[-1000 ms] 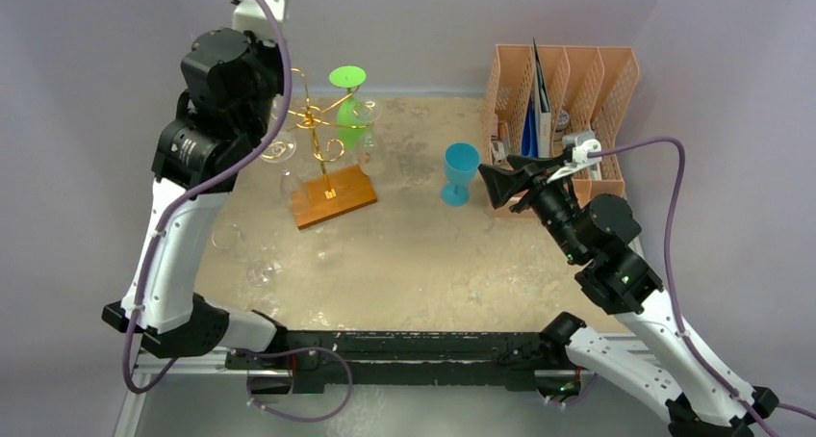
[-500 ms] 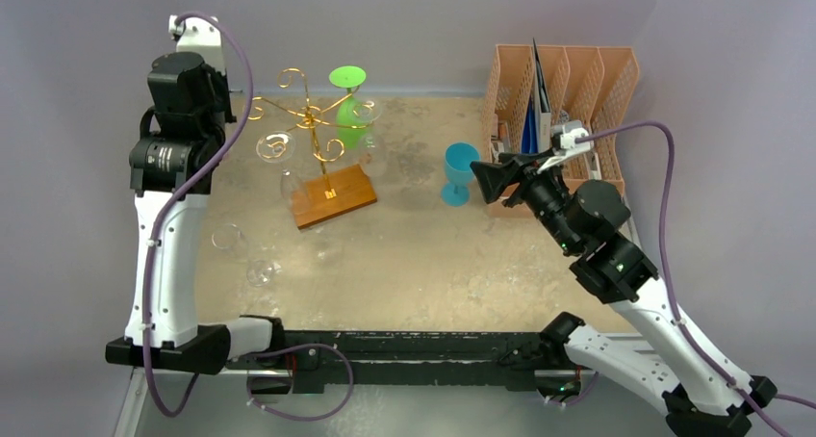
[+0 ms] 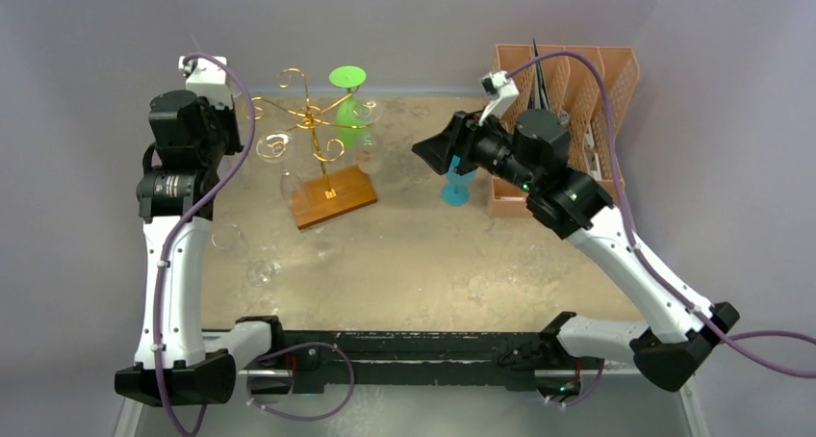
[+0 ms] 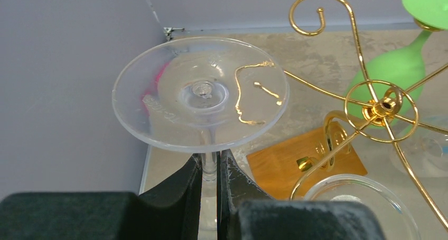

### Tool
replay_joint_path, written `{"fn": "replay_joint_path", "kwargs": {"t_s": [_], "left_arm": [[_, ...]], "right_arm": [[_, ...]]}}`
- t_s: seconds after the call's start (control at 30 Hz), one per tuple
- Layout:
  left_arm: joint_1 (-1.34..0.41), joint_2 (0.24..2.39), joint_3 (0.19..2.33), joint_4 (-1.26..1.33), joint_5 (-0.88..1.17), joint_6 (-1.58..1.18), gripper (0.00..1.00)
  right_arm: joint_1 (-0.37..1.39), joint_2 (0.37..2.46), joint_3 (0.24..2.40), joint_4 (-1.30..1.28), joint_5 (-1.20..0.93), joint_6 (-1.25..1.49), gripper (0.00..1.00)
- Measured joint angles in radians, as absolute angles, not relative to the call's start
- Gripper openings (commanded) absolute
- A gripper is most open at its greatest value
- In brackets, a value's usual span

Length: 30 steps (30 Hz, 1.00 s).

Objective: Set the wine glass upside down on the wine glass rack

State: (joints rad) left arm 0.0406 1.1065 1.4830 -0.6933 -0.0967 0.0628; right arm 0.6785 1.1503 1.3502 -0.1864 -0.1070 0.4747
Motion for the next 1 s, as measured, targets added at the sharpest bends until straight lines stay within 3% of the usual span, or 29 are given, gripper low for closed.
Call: {"fn": "replay_joint_path", "kwargs": {"t_s": [0.33,0.73,1.0], "left_arm": [[0.153,1.084,1.327,-0.545,0.189,0.05,0.0],[0.275,1.07,1.208,-0.342,0.536,-0.006,0.0],[0.333,1.051,1.09,-0.257,0.676,-0.014,0.0]], "right_arm": [[0.691,1.329,1.525,-0.225,-0.253,0.587,0.6],[0.756,1.489,1.741,-0.25,-0.245,0.63,0.59],[0.779,1.52,1.769,-0.252,-0.226,0.63,0.59]]}}
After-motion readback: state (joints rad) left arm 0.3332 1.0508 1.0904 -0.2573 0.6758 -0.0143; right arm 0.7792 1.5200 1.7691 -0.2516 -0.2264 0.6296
